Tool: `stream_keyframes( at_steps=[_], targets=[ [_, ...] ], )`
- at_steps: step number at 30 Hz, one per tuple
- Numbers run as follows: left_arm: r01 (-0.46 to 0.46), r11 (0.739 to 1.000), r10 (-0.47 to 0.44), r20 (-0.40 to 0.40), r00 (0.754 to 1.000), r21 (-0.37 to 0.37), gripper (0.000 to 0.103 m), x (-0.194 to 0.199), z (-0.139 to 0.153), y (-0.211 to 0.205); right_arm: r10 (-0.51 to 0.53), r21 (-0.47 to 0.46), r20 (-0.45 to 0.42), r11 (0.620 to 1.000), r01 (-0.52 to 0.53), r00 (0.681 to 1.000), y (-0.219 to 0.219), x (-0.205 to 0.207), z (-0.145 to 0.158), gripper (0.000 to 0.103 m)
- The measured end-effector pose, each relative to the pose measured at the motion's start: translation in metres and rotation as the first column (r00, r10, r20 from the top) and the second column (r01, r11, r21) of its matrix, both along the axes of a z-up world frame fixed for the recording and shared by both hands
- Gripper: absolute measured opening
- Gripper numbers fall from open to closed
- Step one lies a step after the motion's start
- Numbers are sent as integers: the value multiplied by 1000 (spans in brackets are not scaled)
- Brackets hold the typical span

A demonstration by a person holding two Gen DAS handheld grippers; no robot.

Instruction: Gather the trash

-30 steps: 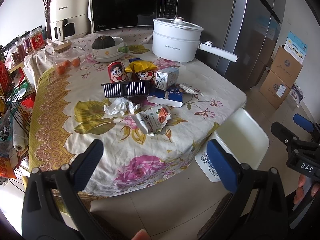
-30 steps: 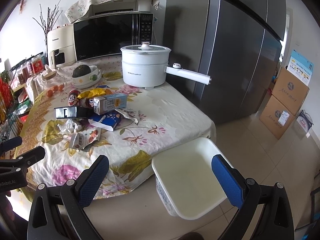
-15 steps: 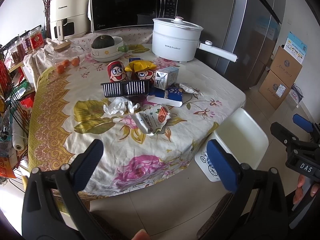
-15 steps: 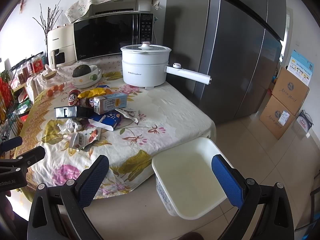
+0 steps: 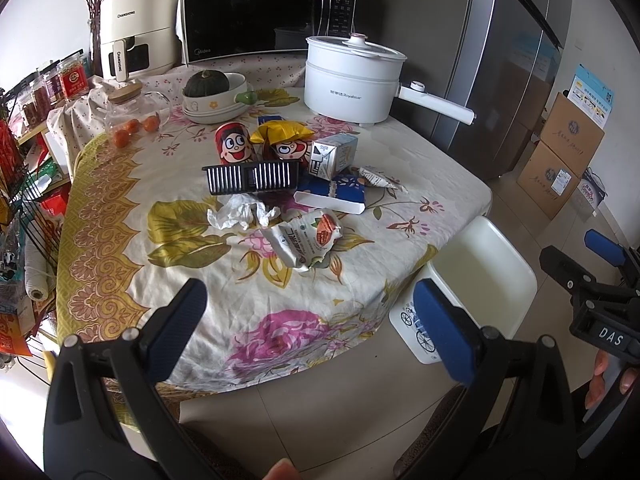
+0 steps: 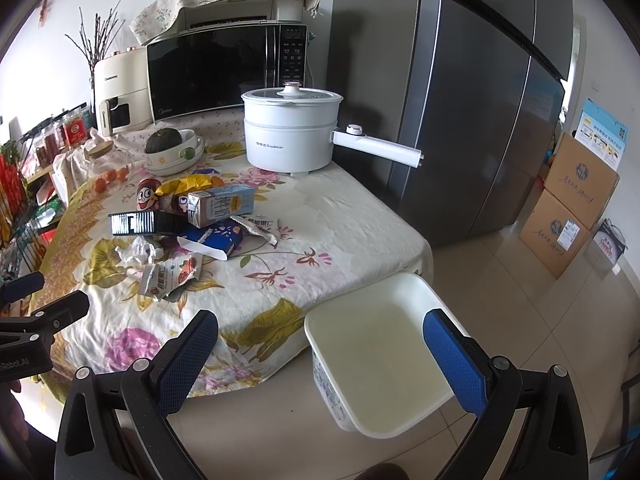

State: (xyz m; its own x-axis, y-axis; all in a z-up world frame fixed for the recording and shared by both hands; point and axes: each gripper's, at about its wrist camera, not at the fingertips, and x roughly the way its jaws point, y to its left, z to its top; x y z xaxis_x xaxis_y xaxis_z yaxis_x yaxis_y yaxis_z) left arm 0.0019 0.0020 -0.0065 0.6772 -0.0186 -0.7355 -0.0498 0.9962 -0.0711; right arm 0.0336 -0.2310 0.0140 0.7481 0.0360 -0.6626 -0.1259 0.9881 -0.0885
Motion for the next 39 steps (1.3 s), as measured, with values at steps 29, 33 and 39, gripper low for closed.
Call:
stream_keyframes(
  at_steps=[29, 33, 39],
  targets=[
    [41, 999, -43, -58, 997, -29, 103, 31, 15, 22, 79, -4, -20, 997, -79, 997, 10, 25, 29, 103],
    [1, 996, -13, -144, 989, -86, 102, 57, 9, 41, 104, -21, -99, 994, -106, 990, 17, 49, 33, 103],
    [-74, 984, 41, -200, 979, -162, 102, 97, 10, 70, 100, 32, -146, 995, -97, 984, 21, 86, 20, 103]
  ],
)
